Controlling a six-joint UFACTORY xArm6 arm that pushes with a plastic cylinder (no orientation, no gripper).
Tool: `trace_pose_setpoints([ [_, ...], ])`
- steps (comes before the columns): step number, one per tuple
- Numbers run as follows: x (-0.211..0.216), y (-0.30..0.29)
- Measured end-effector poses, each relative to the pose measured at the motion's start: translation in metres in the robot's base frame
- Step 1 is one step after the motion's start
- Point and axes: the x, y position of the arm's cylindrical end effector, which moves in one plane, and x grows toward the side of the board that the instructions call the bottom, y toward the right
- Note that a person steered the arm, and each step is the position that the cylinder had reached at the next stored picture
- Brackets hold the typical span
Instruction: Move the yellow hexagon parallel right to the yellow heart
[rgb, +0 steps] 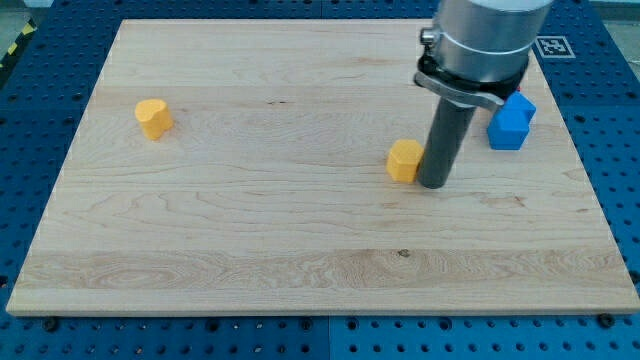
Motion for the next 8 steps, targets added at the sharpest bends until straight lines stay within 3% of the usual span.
trace_pose_setpoints([
  [3,-0.016,0.012],
  [8,-0.025,-0.153],
])
